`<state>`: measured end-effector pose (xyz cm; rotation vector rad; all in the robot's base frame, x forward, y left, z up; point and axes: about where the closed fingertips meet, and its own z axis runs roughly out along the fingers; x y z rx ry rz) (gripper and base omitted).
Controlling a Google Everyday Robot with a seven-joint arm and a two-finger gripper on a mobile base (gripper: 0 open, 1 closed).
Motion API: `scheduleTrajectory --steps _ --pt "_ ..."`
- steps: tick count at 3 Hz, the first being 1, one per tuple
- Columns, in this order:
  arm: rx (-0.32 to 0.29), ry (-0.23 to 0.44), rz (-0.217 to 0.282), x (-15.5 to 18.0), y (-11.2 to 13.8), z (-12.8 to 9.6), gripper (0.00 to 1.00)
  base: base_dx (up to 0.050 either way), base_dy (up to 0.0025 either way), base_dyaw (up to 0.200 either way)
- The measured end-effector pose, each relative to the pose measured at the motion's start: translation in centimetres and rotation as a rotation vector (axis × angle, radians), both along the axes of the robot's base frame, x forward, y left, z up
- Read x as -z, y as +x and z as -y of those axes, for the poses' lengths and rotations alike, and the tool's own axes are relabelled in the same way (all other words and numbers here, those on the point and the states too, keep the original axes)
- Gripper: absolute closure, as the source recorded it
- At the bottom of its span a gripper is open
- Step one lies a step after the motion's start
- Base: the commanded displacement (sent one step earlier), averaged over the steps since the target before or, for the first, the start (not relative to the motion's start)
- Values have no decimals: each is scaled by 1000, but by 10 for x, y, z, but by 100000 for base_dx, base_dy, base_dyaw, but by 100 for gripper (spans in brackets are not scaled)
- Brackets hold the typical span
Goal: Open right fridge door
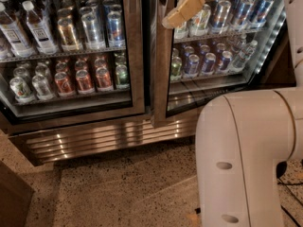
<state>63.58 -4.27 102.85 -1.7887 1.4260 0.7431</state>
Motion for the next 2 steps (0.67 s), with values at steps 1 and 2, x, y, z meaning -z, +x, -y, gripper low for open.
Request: scheduleTrajectory --steps 1,2 --pt "0 0 0 0 0 0 46 0 0 0" --pt "0 0 0 0 0 0 69 4600 0 2"
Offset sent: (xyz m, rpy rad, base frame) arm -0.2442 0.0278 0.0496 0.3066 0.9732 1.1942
